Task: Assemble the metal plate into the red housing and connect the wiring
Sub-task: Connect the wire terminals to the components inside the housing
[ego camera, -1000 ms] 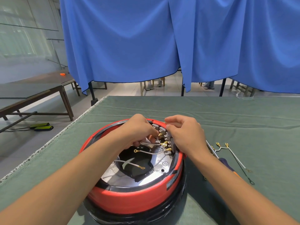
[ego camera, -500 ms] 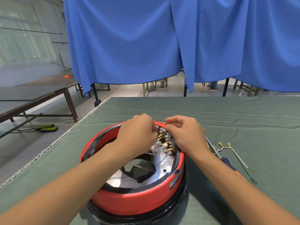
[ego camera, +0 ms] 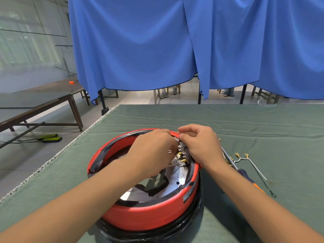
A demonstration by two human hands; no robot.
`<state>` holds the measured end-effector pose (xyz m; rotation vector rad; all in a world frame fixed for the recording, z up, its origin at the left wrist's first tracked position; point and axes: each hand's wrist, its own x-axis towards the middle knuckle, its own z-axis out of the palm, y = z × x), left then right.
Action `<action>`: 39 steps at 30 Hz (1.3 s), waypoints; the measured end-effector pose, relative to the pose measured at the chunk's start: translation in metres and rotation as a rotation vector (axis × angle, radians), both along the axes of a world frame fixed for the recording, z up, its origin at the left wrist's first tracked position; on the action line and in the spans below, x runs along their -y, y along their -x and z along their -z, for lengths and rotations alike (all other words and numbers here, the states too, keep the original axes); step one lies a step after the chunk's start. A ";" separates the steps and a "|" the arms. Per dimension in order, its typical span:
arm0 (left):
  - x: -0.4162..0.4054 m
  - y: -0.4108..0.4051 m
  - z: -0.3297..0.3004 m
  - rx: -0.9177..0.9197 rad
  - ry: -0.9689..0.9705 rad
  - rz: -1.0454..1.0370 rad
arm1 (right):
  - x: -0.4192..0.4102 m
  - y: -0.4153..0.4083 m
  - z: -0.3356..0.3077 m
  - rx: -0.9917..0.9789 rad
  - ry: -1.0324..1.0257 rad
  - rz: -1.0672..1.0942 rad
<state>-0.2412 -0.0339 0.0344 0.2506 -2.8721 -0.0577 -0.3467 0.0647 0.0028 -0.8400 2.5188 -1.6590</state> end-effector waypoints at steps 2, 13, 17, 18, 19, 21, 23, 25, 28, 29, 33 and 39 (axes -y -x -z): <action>0.001 0.000 0.000 0.021 0.007 -0.010 | 0.000 0.000 0.000 -0.001 0.004 -0.002; 0.003 0.004 0.003 0.011 -0.102 -0.045 | 0.000 0.001 0.001 0.012 0.013 -0.006; 0.005 0.004 0.002 0.037 -0.185 -0.023 | 0.000 0.001 0.000 0.015 0.014 -0.003; 0.005 0.004 0.002 0.035 -0.191 -0.019 | 0.000 0.001 0.000 0.014 0.013 -0.003; 0.005 0.005 0.001 0.029 -0.197 -0.017 | 0.000 0.001 0.000 0.014 0.013 -0.002; 0.005 0.005 0.000 0.017 -0.216 -0.022 | 0.000 0.001 0.000 0.014 0.015 -0.002; 0.004 0.005 -0.001 0.007 -0.219 -0.049 | -0.001 0.001 0.000 0.018 0.017 -0.004; 0.002 0.006 -0.001 -0.003 -0.213 -0.082 | -0.001 0.000 0.001 0.020 0.020 -0.004; 0.000 0.008 -0.001 -0.011 -0.255 -0.111 | -0.001 0.001 0.001 0.021 0.020 -0.005; -0.001 0.009 -0.002 -0.011 -0.272 -0.115 | 0.000 0.001 0.001 0.023 0.021 -0.004; -0.001 0.010 -0.003 -0.015 -0.327 -0.112 | 0.000 0.001 0.001 0.025 0.020 -0.006; -0.002 0.011 -0.002 -0.023 -0.323 -0.111 | -0.001 0.001 0.001 0.020 0.019 -0.001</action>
